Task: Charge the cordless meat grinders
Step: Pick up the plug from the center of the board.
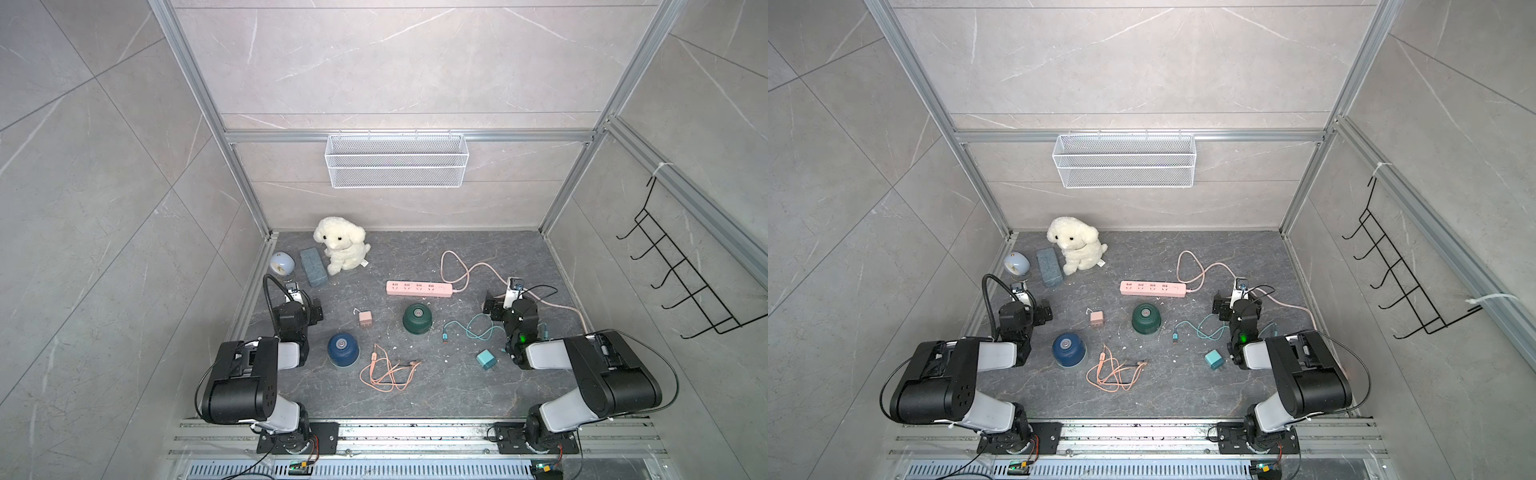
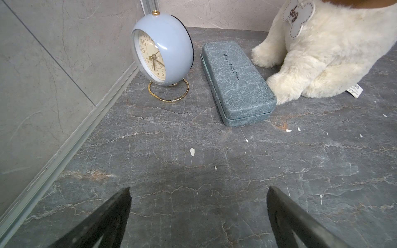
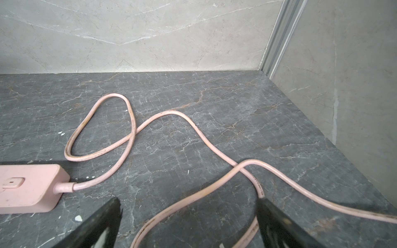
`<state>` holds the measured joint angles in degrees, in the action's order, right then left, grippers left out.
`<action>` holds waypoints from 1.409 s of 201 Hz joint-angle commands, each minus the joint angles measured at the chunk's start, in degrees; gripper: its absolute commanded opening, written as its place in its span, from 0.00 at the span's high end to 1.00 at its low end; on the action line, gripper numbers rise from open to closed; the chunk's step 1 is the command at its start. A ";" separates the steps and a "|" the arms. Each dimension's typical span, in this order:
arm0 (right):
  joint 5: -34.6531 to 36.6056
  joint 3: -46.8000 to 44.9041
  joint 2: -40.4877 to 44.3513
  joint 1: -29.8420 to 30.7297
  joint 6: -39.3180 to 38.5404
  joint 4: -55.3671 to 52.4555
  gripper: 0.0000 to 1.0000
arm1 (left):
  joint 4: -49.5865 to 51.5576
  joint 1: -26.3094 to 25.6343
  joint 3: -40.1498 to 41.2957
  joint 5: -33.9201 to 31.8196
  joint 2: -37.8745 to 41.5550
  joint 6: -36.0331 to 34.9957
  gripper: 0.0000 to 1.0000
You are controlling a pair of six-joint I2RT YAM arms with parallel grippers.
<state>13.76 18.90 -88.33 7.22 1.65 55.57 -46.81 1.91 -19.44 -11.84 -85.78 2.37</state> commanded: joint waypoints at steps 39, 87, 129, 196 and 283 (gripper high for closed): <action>0.36 1.79 3.31 0.16 -0.10 -6.20 0.00 | -1.75 0.33 -1.06 -1.32 1.03 1.20 0.01; -7.52 19.86 11.07 0.31 -1.78 -38.40 0.00 | 34.42 0.86 -20.42 2.36 8.82 4.14 0.00; -10.95 32.79 9.02 2.77 1.12 -54.66 0.00 | 60.93 -2.88 -38.78 10.87 7.11 11.55 0.01; -8.75 38.07 9.84 7.69 4.97 -65.90 0.00 | 92.30 -19.02 -56.67 15.20 -3.91 21.62 0.12; -8.83 36.73 14.67 9.99 5.61 -68.47 0.00 | 101.25 -32.99 -58.83 8.16 -15.41 38.32 0.17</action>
<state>4.69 55.51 -75.90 16.62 6.68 -11.64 50.89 -29.19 -77.67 -1.45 -98.78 34.09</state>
